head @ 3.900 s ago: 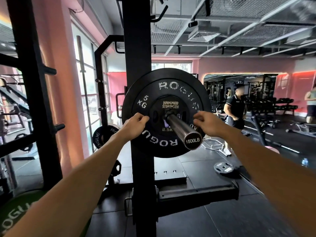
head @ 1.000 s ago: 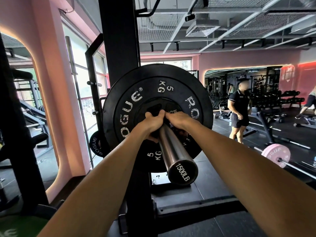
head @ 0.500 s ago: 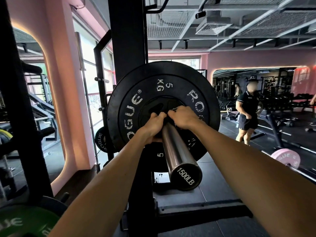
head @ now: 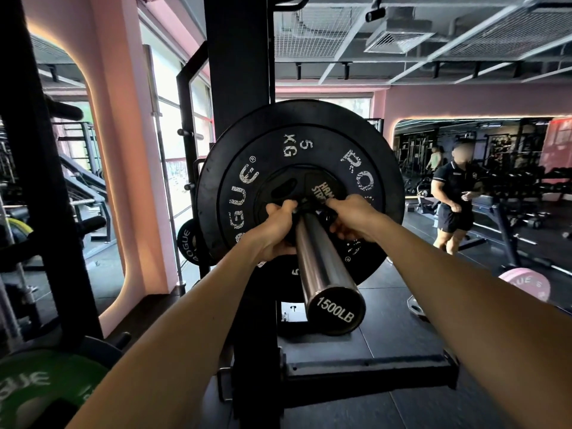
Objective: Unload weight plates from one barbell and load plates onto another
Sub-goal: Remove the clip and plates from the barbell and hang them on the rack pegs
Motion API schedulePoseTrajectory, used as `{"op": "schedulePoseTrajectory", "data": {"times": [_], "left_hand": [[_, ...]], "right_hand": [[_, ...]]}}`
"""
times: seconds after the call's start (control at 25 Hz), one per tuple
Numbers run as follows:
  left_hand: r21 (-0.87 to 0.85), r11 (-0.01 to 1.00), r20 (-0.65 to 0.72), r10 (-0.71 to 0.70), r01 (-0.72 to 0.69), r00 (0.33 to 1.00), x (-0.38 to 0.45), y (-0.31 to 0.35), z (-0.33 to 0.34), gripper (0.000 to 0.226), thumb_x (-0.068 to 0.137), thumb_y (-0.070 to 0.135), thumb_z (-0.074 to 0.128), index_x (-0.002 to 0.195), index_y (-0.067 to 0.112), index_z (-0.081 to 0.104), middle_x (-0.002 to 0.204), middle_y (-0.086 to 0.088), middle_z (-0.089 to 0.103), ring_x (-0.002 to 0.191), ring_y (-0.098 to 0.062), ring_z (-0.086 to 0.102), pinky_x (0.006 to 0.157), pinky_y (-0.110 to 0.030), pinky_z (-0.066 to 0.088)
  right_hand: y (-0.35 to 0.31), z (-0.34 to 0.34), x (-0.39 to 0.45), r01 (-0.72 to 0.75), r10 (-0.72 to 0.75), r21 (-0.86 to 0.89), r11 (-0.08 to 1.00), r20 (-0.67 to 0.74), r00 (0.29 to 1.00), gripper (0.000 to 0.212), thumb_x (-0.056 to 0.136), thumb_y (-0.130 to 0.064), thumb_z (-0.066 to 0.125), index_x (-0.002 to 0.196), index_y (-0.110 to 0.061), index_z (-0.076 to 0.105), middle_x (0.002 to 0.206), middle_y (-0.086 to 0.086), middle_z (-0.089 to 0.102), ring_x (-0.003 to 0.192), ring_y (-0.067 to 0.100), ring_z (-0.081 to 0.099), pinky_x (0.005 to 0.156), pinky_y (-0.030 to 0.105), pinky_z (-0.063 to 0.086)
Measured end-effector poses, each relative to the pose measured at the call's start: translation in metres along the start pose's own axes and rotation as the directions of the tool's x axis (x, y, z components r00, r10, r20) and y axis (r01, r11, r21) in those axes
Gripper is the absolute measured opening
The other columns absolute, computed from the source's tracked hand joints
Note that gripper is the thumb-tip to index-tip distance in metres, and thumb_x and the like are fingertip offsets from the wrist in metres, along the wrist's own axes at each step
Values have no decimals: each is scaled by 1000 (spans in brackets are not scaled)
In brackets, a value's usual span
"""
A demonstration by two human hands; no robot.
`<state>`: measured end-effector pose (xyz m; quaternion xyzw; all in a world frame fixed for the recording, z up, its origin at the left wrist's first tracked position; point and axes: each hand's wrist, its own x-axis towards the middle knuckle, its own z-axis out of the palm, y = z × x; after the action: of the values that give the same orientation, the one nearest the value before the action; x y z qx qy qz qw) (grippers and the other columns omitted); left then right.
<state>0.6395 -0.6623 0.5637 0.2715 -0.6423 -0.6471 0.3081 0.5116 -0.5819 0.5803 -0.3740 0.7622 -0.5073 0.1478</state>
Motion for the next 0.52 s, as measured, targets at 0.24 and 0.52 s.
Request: {"op": "schedulePoseTrajectory", "data": {"times": [0.24,0.52], "left_hand": [[4,1000,-126,30,-30,992,-35,4,11,25,103,34,35,114,15,25,89,-1,38,73,-12,46,30,-16,42],[-49,999,-45,-7,4,999,-103,7,9,28,102,35,38,114,18,20,94,-5,43,74,-18,53,50,-29,54]], "right_hand": [[3,2,-16,-15,14,13,1000,48,999,34,102,-29,34,74,-12,45,59,7,51,22,9,37,32,10,28],[-5,-7,-84,-31,31,-4,1000,52,998,38,102,-26,31,72,-10,46,61,6,51,46,17,42,44,20,32]]}}
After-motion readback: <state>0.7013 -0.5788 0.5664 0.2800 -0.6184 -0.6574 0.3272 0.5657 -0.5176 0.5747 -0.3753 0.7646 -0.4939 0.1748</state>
